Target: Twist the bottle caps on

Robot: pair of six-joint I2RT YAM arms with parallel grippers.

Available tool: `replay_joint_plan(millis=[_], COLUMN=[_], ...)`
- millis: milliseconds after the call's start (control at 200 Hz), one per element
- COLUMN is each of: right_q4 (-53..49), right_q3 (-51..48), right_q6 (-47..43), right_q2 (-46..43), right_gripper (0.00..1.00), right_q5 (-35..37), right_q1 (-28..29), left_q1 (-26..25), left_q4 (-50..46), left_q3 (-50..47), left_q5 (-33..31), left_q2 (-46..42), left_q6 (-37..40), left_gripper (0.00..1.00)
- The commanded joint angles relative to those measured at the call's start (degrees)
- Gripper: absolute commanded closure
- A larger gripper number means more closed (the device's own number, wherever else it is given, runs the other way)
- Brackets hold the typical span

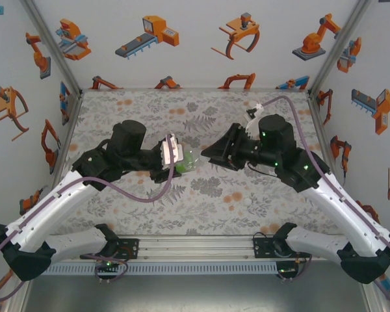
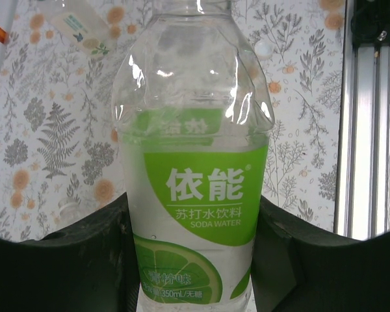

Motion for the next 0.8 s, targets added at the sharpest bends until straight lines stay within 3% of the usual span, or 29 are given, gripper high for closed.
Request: replay_joint_plan(millis=[0,190,461,576,796], right_q4=[-2.44,-0.25,-1.50,-3.20,-2.02], right_q3=[3.49,5.44,9.38,10.48,11.07], right_q6=[-16.57,-41.18,-74.19,-82.70,-86.74], right_q2=[-2.07,-2.91,-0.83,0.41,2.17], right_gripper=[0.45,0.43,0.41,0.41,0.43], right_q5=[3.55,0.21,-24.51,-29.19,-26.57], right_q1=[-0.62,-0.62,-0.62,-0.62,-0.62], left_q1=[-0.26,-0.22,-0.22,-0.36,-0.56], left_q4=[1.98,0.95,-0.25,-0.53,-0.64], left_q3=[1.78,1.96,3.06,3.10,3.09], left_q5=[3.30,5.92,10.42,10.94,11.24], left_q2=[-0.61,-0.65,-0.85,-0.92,-0.83], left_q6=[0.50,0.33,-0.62,-1.08,-1.65], left_gripper=[1.00,1.00,1.00,1.00,1.00])
